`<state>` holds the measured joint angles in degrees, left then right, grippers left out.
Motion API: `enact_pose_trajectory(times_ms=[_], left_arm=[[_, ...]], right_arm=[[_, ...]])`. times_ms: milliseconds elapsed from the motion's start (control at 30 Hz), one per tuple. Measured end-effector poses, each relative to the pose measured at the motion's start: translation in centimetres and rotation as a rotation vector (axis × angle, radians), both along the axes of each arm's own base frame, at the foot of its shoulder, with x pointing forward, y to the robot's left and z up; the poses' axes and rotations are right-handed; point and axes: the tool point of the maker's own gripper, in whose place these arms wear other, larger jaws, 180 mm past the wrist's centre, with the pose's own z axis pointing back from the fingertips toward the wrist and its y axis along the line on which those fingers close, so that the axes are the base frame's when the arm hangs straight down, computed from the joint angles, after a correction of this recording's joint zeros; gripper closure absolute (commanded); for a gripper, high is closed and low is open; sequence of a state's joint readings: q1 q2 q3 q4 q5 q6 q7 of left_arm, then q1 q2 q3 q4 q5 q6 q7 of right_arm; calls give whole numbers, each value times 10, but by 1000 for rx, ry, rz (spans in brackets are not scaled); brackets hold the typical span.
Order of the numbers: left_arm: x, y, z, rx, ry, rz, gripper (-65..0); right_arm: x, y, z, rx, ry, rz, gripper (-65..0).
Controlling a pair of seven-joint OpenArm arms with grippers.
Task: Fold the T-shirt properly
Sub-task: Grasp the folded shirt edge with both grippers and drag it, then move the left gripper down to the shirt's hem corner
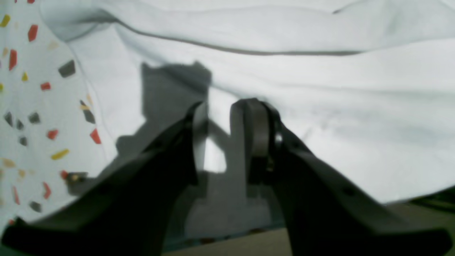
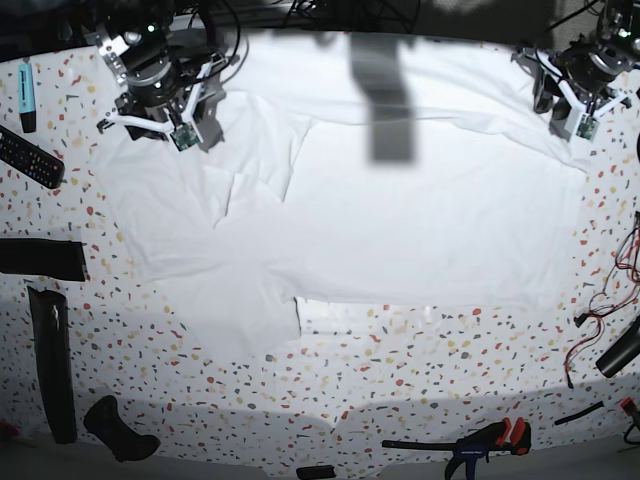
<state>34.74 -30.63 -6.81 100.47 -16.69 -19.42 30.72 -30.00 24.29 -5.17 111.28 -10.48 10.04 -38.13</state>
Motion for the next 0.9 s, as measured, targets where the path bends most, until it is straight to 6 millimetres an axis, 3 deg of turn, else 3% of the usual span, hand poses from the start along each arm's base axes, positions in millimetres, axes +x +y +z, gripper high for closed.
enact_pose_trajectory(times_ms=[200,500,667,900], left_arm=[[8,-2,16,73,-35,-34,-174],[30,-17,58,161,-147,-106,-174],[65,-31,101,183,-293,-142,-174],[127,-28,154,212,-485,-115,-177]], right_arm=[[22,6,22,12,-80,13,-316],[26,6,25,9,-88,10,-316],[30,9,28,22,-117,26,-316],[33,10,30,24,-126,29,-316]])
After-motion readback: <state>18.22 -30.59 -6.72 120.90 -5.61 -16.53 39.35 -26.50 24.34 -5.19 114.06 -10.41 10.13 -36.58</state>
